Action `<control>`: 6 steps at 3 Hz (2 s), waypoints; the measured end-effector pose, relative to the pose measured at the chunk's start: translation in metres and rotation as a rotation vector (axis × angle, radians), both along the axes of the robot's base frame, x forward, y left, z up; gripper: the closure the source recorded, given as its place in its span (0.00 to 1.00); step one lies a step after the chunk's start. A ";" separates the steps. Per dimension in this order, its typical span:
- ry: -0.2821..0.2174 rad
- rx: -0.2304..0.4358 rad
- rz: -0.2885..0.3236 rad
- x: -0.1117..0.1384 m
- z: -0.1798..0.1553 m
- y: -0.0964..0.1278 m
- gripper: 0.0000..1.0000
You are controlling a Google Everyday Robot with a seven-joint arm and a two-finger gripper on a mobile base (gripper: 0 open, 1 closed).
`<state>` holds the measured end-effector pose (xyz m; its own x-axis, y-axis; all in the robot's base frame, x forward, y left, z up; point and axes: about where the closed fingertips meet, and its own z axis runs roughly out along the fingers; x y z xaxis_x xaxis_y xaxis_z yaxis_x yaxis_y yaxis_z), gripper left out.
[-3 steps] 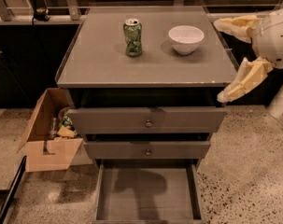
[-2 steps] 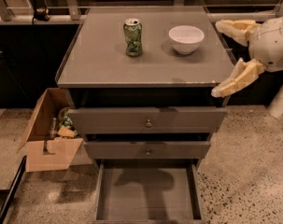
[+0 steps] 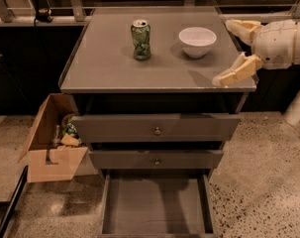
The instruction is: Place green can into bottom drawer
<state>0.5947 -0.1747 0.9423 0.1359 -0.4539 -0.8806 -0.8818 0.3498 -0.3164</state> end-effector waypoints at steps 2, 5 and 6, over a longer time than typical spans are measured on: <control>0.078 0.046 0.005 0.048 -0.011 0.024 0.00; 0.041 0.156 0.019 0.081 -0.017 0.059 0.00; 0.020 0.184 0.037 0.103 -0.013 0.078 0.00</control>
Offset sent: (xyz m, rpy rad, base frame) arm 0.0711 0.0320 -0.0182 0.0590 0.1235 0.0023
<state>0.6975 -0.0969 0.9289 0.1315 -0.2796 -0.9511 -0.9005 0.3675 -0.2325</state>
